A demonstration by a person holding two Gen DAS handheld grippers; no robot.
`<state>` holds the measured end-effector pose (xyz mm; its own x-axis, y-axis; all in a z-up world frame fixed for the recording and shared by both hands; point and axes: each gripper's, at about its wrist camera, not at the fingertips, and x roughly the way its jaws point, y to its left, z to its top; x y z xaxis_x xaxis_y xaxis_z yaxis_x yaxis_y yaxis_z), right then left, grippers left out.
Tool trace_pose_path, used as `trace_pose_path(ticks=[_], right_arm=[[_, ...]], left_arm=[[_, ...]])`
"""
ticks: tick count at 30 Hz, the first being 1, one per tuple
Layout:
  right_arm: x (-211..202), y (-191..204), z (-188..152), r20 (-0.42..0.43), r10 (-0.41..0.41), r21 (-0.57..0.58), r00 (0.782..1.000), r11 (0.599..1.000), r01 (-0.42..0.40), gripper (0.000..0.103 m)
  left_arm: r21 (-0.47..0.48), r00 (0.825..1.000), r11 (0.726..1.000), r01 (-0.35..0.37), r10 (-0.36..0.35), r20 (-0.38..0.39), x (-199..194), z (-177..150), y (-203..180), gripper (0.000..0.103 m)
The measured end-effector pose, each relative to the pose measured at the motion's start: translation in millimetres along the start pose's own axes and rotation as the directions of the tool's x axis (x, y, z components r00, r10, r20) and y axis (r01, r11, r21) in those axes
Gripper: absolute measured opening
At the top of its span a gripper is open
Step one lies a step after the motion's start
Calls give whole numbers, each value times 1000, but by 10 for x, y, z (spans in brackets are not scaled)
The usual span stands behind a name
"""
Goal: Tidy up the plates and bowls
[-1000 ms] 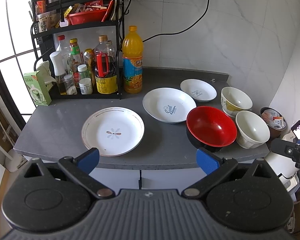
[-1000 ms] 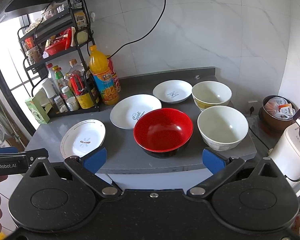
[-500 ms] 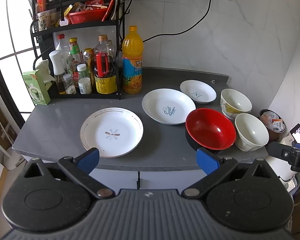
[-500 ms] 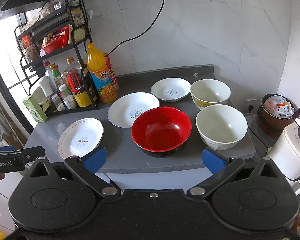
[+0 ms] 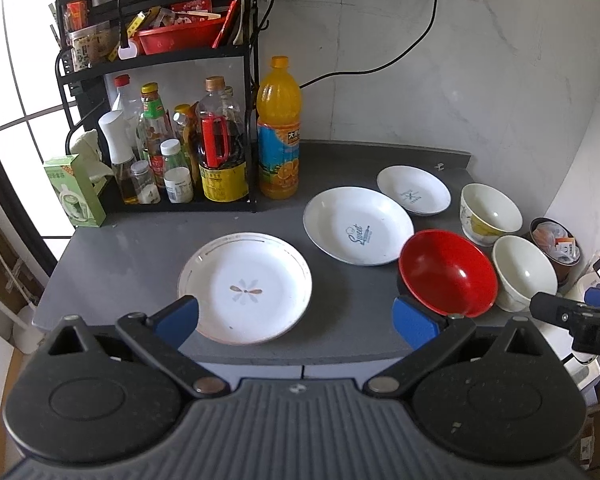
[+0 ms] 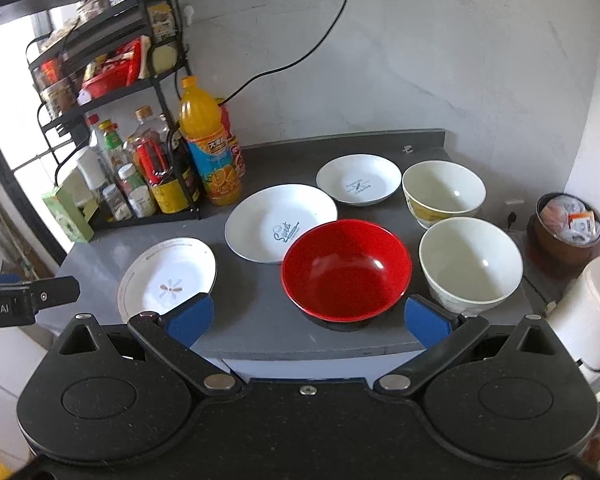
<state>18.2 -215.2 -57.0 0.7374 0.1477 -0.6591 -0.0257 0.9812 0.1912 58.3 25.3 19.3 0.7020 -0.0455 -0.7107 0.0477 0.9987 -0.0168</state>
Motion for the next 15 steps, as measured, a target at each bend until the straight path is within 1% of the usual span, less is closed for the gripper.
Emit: trace_pose_path(ticks=[9,13,15], right_arm=[[287,160,136,5,-72,88,997,994,72,103],[418,231,164,4,-122,144,992,982,120,103],[479,261,181,5,-145,171,989,975,142,103]], left_arm=[[77,998,995,61,-61,-6,421,340,234,102],[109,994,988,113,-112,-19,650,488,332,102],[138,991,982,133,-132,-13,740,553,355,101]])
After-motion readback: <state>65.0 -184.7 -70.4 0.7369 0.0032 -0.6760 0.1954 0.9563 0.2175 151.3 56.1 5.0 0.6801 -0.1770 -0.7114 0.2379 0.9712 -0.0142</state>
